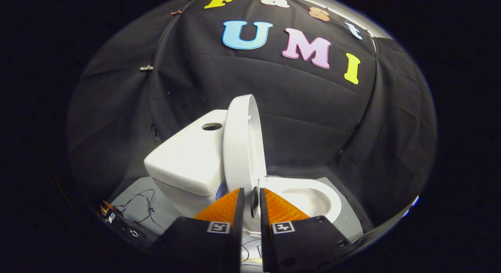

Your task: Open the toilet lid.

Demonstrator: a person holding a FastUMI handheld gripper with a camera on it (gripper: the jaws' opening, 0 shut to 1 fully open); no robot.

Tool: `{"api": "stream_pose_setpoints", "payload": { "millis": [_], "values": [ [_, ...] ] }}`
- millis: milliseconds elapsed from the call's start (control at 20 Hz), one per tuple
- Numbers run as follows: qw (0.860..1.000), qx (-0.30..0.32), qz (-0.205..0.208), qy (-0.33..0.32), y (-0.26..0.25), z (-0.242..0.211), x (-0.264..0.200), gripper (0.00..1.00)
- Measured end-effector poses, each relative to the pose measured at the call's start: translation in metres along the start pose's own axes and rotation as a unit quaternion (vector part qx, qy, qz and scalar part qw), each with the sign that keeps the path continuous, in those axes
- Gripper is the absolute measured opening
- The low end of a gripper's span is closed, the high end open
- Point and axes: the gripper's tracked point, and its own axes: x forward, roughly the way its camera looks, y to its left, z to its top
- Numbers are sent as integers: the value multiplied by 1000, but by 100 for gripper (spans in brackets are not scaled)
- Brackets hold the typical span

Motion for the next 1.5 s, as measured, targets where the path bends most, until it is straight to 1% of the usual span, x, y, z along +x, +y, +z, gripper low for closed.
{"api": "stream_pose_setpoints", "payload": {
  "millis": [100, 150, 200, 250, 300, 350, 500, 950, 1100, 1300, 1500],
  "values": [
    [1000, -5, 16, 1, 7, -2, -1, 69],
    [1000, -4, 17, -1, 7, 0, -4, 91],
    [1000, 3, 26, -9, 7, 2, -7, 94],
    [999, 6, 30, -15, 7, 6, -13, 90],
    [999, 6, 31, -22, 3, 11, -17, 90],
    [999, 5, 31, -31, 0, 16, -21, 98],
    [998, 2, 33, -44, -12, 27, -37, 97],
    [992, 36, 53, -108, -63, 88, -101, 97],
    [988, 48, 49, -136, -90, 113, -124, 97],
    [983, 65, 31, -168, -135, 140, -153, 98],
    [977, 87, 20, -195, -178, 158, -179, 99]
  ]
}}
